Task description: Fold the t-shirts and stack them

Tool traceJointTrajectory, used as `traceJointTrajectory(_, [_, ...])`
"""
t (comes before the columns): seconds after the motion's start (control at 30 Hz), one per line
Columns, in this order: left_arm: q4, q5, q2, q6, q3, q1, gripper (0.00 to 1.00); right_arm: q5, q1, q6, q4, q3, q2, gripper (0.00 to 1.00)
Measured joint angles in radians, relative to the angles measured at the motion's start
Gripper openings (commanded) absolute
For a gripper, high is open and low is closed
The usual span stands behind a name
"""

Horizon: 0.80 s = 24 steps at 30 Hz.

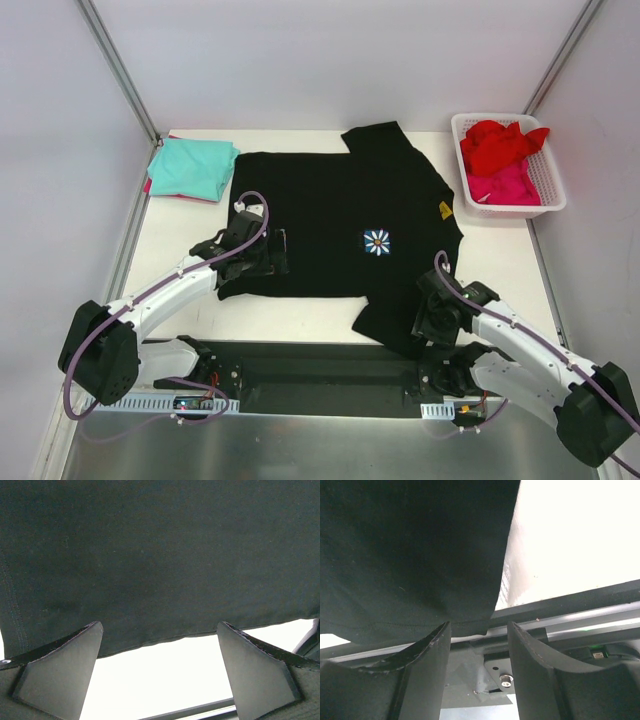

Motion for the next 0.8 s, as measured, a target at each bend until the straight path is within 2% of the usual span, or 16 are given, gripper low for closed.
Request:
traceJointTrajectory(0.23, [0.000,0.000,0.000,-0.004,0.000,0.000,0.99,0.048,0.070,0.042,0.057,-0.012,0.029,0.50])
traceJointTrajectory(0.47, [0.000,0.001,0.000,-0.006,0.001,-0.012,0.99,0.076,0.126,0.073,0.090,-0.009,0.101,0.42])
traceJointTrajectory(0.57, [-0.001,0.001,-0.001,-0.006,0.003,-0.012,0.99,0.080,0.135,0.080,0.090,-0.002,0.117,0.35])
traceJointTrajectory(0.67, [-0.001,0.001,-0.003,-0.007,0.006,-0.012,0.99,0.080,0.143,0.085,0.089,0.003,0.128,0.16])
traceJointTrajectory(0.7, [-0.002,0.001,-0.004,-0.006,0.006,-0.012,0.99,0.080,0.145,0.087,0.087,0.004,0.129,0.06])
traceJointTrajectory(0.8, [-0.003,0.001,-0.004,-0.007,0.007,-0.012,0.99,0.080,0.147,0.090,0.082,0.005,0.129,0.01])
